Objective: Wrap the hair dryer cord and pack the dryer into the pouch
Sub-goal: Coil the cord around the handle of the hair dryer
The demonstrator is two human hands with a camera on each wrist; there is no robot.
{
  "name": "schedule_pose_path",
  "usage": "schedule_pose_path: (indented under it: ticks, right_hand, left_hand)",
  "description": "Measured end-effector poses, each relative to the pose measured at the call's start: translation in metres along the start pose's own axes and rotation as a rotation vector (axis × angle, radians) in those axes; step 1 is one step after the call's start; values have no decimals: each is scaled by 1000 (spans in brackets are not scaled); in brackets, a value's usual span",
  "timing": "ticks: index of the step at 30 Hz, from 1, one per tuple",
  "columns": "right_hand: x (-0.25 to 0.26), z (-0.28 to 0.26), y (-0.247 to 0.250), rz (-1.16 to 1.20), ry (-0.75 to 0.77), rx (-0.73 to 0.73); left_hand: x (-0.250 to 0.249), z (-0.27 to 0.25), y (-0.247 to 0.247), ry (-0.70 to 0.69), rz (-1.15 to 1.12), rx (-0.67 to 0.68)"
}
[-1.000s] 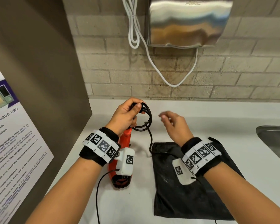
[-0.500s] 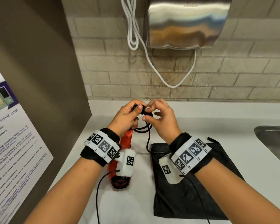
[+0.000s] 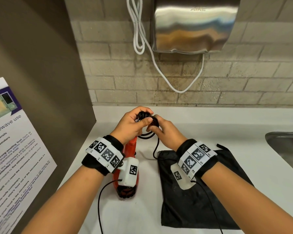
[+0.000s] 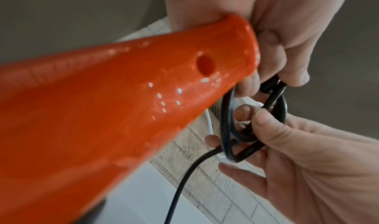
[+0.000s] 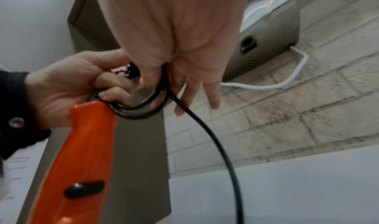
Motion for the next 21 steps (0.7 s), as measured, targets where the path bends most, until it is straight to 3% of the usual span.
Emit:
schedule_pose_path:
  ticks: [9, 17, 21]
  right_hand:
    - [2, -13, -2, -175, 182, -46]
    - [-6, -15, 1, -137, 155, -7]
    - [-17, -8, 19, -142, 67, -84]
  left_hand:
    - [7, -1, 8, 48, -102, -19]
    - [6, -4, 7, 73, -110, -4]
    - [5, -6, 7, 91, -117, -4]
Point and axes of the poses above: each hand's wrist, its own z-axis towards the middle knuckle, its own y-axis out of the back of the hand, x = y × z, the point moved 10 cm from there along z, towards the middle knuckle, and after that the axes turned 14 degrees about -z, right-handed, at the moved point
